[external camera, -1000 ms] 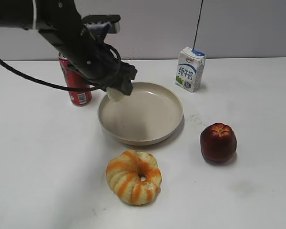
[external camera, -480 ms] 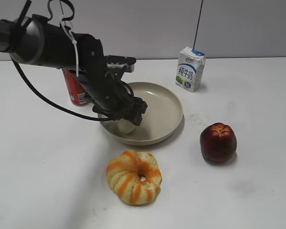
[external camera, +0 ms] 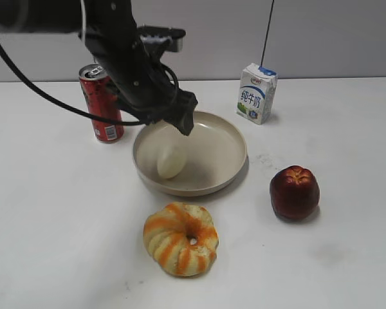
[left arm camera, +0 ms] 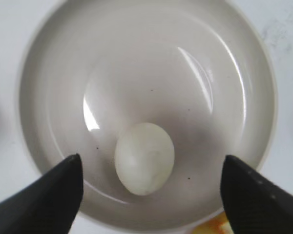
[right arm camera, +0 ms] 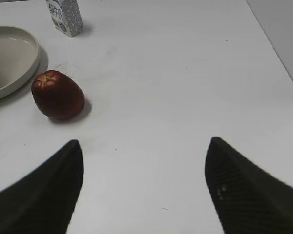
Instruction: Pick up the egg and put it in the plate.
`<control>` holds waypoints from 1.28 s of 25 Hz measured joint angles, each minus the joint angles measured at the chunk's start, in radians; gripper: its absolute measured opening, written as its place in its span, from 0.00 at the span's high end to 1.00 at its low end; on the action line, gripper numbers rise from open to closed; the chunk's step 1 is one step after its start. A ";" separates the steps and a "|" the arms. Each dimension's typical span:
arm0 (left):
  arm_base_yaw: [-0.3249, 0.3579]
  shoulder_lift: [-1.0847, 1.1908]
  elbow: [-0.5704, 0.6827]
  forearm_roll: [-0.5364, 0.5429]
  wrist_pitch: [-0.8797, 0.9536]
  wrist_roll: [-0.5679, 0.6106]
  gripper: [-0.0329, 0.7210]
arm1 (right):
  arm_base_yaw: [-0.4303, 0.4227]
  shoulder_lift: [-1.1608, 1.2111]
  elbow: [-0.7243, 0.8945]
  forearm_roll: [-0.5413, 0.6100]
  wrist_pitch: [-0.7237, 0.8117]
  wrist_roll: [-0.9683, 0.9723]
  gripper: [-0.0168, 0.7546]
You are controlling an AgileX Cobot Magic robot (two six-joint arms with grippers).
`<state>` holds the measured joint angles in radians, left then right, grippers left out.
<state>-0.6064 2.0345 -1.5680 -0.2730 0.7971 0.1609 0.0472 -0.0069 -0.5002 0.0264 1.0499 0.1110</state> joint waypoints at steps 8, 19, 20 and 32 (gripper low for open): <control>0.000 -0.213 -0.043 0.166 0.305 -0.002 0.07 | 0.000 0.000 0.000 0.000 0.000 0.000 0.22; 0.076 -0.464 0.020 0.362 0.416 -0.088 0.11 | 0.000 0.000 0.000 0.000 0.000 0.000 0.22; 0.097 -0.493 0.051 0.364 0.416 -0.089 0.12 | 0.000 0.000 0.000 0.000 0.000 0.000 0.22; 0.395 -1.036 0.683 0.364 0.422 -0.128 0.16 | 0.000 0.000 0.000 0.000 0.000 0.000 0.22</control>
<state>-0.2114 0.9986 -0.8852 0.0908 1.2189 0.0325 0.0472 -0.0069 -0.5002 0.0264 1.0499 0.1110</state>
